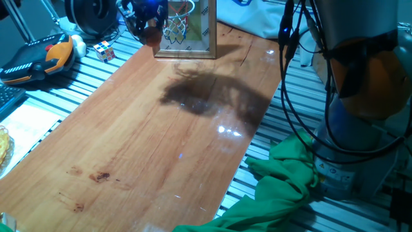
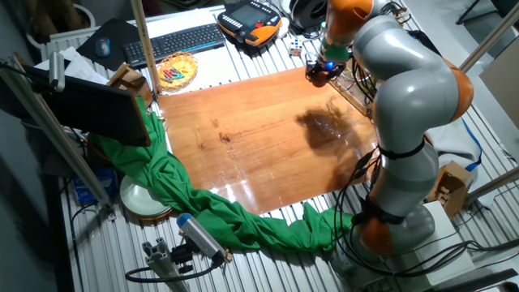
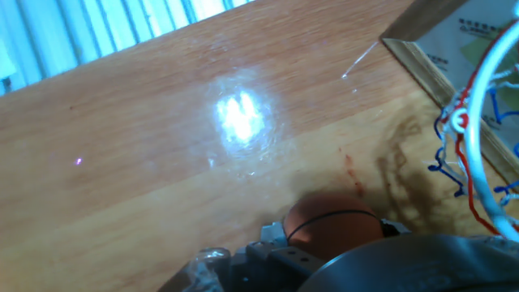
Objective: Grab a basketball, release it and shoot it into the basket
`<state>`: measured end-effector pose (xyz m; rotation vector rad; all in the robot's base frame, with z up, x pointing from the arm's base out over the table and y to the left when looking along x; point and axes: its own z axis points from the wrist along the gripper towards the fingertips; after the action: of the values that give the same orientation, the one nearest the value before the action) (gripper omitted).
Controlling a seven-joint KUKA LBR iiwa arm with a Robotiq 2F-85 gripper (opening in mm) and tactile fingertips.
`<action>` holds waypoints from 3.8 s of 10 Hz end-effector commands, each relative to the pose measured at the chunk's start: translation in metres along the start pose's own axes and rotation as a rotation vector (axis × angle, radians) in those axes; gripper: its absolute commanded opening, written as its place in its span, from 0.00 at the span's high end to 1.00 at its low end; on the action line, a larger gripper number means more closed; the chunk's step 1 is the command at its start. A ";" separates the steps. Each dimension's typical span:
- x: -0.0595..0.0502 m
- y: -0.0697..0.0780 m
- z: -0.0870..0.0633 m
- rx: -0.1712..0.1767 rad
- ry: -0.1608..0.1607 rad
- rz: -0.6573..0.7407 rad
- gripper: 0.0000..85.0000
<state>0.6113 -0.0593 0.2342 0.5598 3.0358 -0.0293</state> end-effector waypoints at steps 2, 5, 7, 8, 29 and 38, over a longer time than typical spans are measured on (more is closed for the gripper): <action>0.000 0.000 0.000 0.008 -0.006 0.054 0.99; 0.000 0.000 0.000 0.008 -0.020 0.121 0.99; 0.000 0.000 0.000 0.008 -0.024 0.168 0.99; 0.000 0.000 0.000 0.007 -0.011 0.183 0.99; -0.039 -0.101 -0.077 0.057 -0.005 0.094 0.99; -0.053 -0.127 -0.065 0.025 0.035 0.120 0.99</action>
<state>0.6127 -0.1954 0.3037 0.7518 3.0330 -0.0530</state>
